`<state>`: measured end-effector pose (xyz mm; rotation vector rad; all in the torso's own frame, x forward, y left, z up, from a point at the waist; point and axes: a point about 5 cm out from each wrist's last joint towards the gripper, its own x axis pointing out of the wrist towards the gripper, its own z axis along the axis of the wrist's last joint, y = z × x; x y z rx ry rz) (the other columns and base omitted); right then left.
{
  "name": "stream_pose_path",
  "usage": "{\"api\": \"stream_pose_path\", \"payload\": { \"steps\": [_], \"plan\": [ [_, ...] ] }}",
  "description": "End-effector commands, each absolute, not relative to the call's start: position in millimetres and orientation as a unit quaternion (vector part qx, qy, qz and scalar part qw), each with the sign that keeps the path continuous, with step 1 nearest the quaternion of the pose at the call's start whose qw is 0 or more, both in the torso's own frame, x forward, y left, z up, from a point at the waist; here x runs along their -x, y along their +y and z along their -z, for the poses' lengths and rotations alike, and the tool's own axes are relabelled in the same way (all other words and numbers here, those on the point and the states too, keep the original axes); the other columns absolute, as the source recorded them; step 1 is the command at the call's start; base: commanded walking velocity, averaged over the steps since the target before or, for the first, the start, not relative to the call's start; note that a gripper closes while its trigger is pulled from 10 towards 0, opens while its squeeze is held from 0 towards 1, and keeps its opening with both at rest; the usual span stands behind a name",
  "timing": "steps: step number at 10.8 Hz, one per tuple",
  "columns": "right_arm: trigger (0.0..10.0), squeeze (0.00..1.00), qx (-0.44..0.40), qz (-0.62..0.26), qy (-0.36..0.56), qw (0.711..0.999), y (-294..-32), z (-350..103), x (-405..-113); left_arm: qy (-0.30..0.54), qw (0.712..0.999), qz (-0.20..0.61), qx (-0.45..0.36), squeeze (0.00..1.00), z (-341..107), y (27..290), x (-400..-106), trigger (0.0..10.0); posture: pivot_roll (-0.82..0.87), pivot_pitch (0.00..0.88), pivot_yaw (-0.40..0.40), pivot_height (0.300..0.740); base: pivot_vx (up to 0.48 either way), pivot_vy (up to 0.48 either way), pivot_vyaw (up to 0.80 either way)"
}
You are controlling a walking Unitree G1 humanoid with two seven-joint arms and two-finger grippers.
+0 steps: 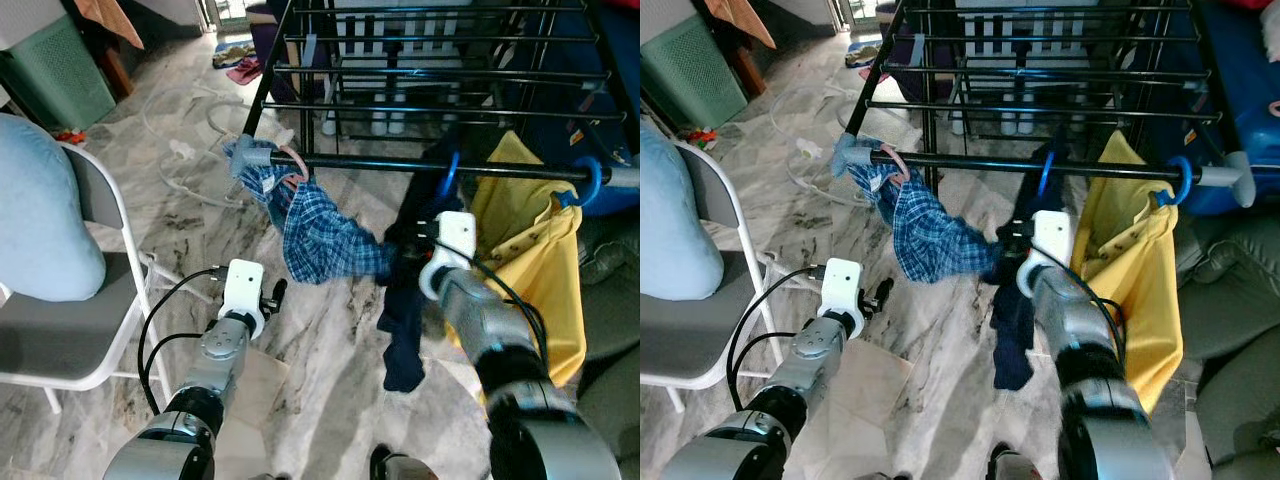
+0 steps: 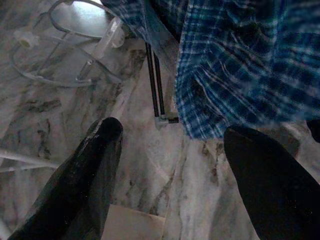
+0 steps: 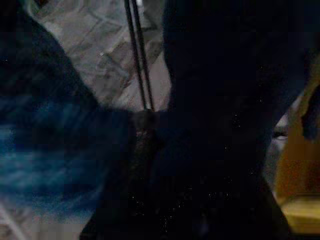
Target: Hang hanger
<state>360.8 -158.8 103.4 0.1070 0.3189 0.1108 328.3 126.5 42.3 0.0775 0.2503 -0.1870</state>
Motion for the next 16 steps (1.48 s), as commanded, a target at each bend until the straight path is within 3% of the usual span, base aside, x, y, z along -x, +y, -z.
{"api": "stream_pose_path", "payload": {
  "steps": [1,9,16],
  "plan": [
    [10.0,1.00,-0.034,-0.057,0.141,0.988,-155.9,-107.5,-359.0,0.132,0.986,0.091,-0.042,0.00,-39.4,130.2,-326.2,10.0,-0.15,0.158,0.109,0.740,0.000,0.000,0.00],
    [10.0,1.00,0.016,-0.039,0.071,0.997,-157.2,-103.2,-323.6,0.144,0.985,0.094,-0.034,0.00,-36.4,118.4,-325.0,10.0,-0.18,0.155,0.105,0.740,0.000,0.000,0.00],
    [10.0,1.00,-0.004,-0.014,0.019,1.000,-172.9,-110.3,-304.0,0.145,0.984,0.076,-0.066,0.00,-36.7,119.6,-326.2,10.0,-0.19,0.142,0.101,0.740,0.000,0.000,0.00]
  ]
}}
